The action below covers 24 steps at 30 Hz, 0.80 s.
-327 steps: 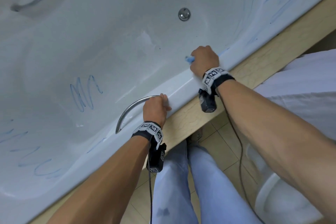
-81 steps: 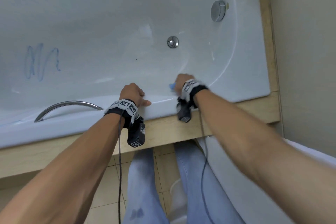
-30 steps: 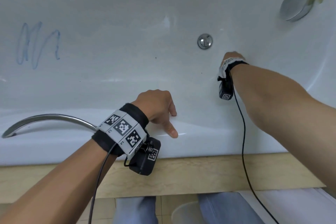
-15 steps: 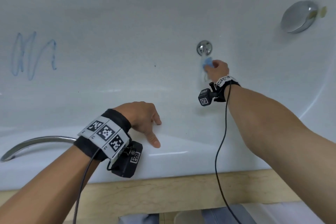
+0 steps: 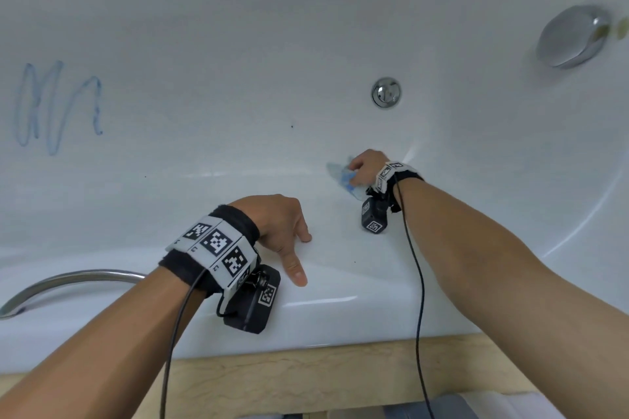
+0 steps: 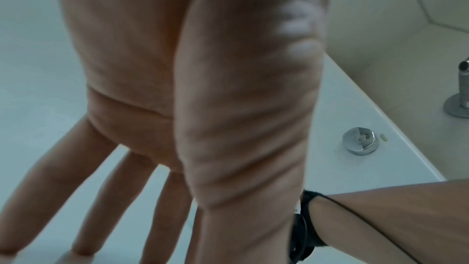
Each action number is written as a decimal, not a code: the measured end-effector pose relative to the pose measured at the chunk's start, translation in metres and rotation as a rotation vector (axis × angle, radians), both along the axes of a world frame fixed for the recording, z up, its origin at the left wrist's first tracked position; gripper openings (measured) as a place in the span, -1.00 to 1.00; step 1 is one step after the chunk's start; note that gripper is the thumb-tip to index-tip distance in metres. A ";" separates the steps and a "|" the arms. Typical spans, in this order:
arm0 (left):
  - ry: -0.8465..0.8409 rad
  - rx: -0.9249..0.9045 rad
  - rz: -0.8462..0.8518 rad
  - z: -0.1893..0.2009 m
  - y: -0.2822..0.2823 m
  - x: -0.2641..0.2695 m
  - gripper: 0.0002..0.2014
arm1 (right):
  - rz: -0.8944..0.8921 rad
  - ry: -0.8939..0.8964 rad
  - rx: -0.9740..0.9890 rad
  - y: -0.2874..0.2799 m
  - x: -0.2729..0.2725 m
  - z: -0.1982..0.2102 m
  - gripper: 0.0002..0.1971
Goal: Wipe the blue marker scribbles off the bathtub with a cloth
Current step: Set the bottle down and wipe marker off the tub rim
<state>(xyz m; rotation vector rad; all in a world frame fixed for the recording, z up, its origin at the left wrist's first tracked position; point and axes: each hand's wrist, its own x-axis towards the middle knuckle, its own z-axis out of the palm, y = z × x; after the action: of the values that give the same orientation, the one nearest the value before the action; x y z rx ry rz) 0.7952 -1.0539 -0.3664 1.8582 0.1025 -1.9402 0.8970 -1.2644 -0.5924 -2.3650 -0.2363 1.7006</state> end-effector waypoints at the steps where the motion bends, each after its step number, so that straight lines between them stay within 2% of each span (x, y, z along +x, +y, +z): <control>1: 0.000 -0.002 0.012 0.001 0.001 0.000 -0.09 | 0.077 0.057 0.011 0.008 -0.001 -0.002 -0.75; 3: -0.005 -0.002 0.046 0.002 0.005 0.000 -0.11 | 0.204 0.191 0.043 0.023 0.006 -0.002 -0.76; 5: -0.003 0.023 0.068 0.001 0.014 0.000 -0.08 | 0.187 0.225 0.084 0.034 0.027 0.001 -0.75; 7: 0.010 0.068 0.033 -0.003 0.024 -0.001 -0.02 | 0.044 0.086 0.126 0.044 0.051 0.003 -0.67; 10: 0.054 0.116 -0.031 -0.009 0.036 -0.005 0.02 | -0.232 -0.217 0.260 0.067 0.078 -0.001 -0.72; 12: 0.068 0.103 -0.022 -0.014 0.040 -0.008 0.02 | -0.251 -0.411 0.291 0.092 0.086 -0.004 -0.75; 15: 0.066 0.084 -0.027 -0.018 0.039 -0.009 0.00 | -0.018 -0.533 0.284 0.135 0.081 -0.016 -0.75; 19: 0.079 0.056 -0.031 -0.022 0.038 -0.005 -0.05 | 0.379 -0.451 0.180 0.177 0.053 -0.035 -0.75; 22: 0.100 0.028 -0.054 -0.022 0.037 -0.003 -0.22 | 0.521 -0.373 0.127 0.188 0.040 -0.036 -0.70; 24: 0.090 0.019 -0.084 -0.021 0.037 -0.002 -0.13 | 0.573 -0.339 0.148 0.189 0.034 -0.031 -0.74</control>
<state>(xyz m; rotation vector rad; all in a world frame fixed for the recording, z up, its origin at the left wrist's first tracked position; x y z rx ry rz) 0.7934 -1.0169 -0.3870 1.8138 0.0721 -2.0864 0.9309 -1.0750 -0.6235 -2.6124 -1.1472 1.3831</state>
